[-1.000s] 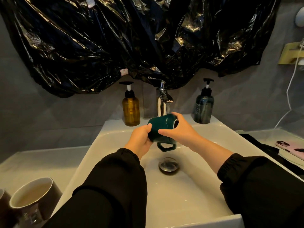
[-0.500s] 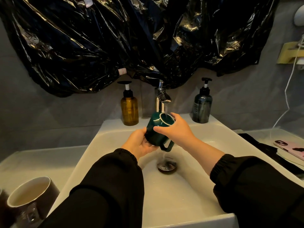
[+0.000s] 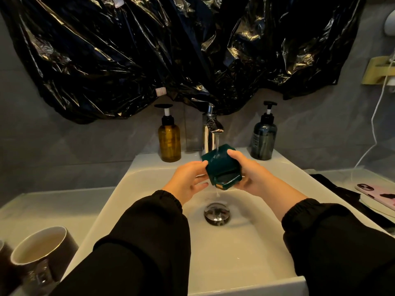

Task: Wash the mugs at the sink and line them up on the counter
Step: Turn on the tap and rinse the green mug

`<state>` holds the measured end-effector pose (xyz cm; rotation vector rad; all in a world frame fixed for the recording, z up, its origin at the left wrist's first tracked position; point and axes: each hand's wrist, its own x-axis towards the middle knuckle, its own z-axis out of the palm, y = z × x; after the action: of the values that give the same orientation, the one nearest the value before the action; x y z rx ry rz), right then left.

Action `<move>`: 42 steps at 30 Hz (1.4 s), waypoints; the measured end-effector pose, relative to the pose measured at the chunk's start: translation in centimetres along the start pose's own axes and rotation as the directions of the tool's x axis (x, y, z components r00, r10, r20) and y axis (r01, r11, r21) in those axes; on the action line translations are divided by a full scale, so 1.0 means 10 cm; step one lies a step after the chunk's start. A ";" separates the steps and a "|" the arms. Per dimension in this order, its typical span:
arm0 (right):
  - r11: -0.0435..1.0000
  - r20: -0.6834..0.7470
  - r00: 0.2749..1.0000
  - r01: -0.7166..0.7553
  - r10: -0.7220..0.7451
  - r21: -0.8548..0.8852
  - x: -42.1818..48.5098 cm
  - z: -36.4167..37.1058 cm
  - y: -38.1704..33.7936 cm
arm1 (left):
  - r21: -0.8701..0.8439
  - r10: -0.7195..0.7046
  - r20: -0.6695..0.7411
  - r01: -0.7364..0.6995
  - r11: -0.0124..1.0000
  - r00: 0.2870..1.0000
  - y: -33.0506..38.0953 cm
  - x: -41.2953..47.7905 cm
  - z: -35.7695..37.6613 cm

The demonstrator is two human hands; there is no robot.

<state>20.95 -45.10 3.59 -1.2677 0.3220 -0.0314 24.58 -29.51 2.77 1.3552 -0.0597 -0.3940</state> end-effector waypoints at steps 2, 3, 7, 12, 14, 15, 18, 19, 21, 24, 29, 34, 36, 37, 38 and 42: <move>0.995 -0.018 0.999 -0.048 0.050 0.082 -0.03 -0.01 -0.01 | 0.049 0.020 0.015 -0.020 0.999 1.000 -0.01 0.00 0.02; 0.991 -0.035 0.997 -0.070 0.075 0.111 -0.04 -0.02 -0.02 | 0.071 0.028 0.022 -0.030 0.997 0.999 -0.01 -0.01 0.04; 0.986 -0.082 0.983 -0.163 0.166 0.040 -0.02 -0.02 -0.04 | 0.091 0.055 0.000 -0.055 0.994 0.998 -0.03 -0.03 0.09; 0.944 -0.016 0.990 -0.140 0.142 -0.298 0.02 -0.01 -0.03 | -0.110 -0.026 -0.086 0.016 0.994 0.996 0.03 -0.07 0.09; 0.927 0.095 0.989 -0.072 0.115 -0.369 0.04 -0.03 -0.05 | -0.272 -0.059 -0.098 0.030 0.962 0.993 0.09 -0.10 0.03; 0.916 0.148 0.984 -0.037 0.104 -0.399 0.06 -0.05 -0.05 | -0.339 -0.079 -0.107 0.038 0.940 0.991 0.12 -0.11 -0.01; 0.890 0.288 0.957 0.106 0.029 -0.444 0.07 -0.03 0.02 | -0.454 -0.138 -0.114 0.072 0.888 0.984 0.17 -0.16 -0.08; 0.892 0.308 0.951 0.148 -0.010 -0.428 0.08 -0.01 0.05 | -0.478 -0.158 -0.105 0.089 0.874 0.982 0.18 -0.18 -0.08; 0.907 0.307 0.947 0.210 -0.096 -0.365 0.10 0.02 0.09 | -0.504 -0.198 -0.087 0.128 0.854 0.976 0.18 -0.20 -0.06; 0.920 0.237 0.954 0.253 -0.185 -0.301 0.09 0.05 0.08 | -0.454 -0.198 -0.052 0.153 0.877 0.979 0.18 -0.22 -0.03; 0.934 0.107 0.983 0.174 -0.148 -0.312 0.09 0.05 0.06 | 0.149 -0.039 -0.169 0.065 0.987 0.985 0.12 -0.15 0.03; 0.924 -0.009 0.993 0.107 -0.118 -0.366 0.06 -0.01 0.00 | 0.229 0.162 -0.181 -0.118 0.966 0.970 0.12 -0.08 0.05; 0.934 -0.044 0.995 0.070 -0.091 -0.351 0.07 -0.03 -0.02 | 0.245 0.211 -0.140 -0.172 0.954 0.967 0.11 -0.09 0.07; 0.941 -0.057 0.995 0.054 -0.078 -0.335 0.07 -0.03 -0.02 | 0.260 0.232 -0.119 -0.195 0.946 0.965 0.09 -0.09 0.07; 0.947 -0.069 0.996 0.038 -0.063 -0.318 0.07 -0.04 -0.02 | 0.278 0.251 -0.098 -0.216 0.936 0.963 0.08 -0.09 0.08; 0.973 -0.085 0.996 -0.044 0.025 -0.227 0.05 -0.07 -0.03 | 0.333 0.293 -0.052 -0.260 0.906 0.955 0.04 -0.09 0.08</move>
<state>21.32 -45.99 3.59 -1.4916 0.4273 -0.0164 23.66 -29.97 3.53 1.6617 -0.2398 -0.0735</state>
